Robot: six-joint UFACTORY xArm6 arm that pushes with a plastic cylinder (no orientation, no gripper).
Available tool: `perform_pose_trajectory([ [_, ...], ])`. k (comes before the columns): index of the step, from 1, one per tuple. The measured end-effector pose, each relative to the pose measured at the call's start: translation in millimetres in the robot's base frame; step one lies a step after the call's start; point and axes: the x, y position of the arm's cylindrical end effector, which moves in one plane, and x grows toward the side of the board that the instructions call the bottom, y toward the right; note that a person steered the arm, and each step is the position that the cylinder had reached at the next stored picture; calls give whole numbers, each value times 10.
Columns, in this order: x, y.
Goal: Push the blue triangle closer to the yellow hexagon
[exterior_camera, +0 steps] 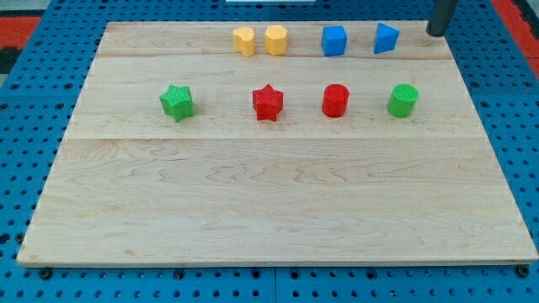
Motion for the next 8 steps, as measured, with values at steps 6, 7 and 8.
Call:
perform_pose_trajectory([
  [6,710,-1998],
  [7,690,-2185],
  [8,690,-2168],
])
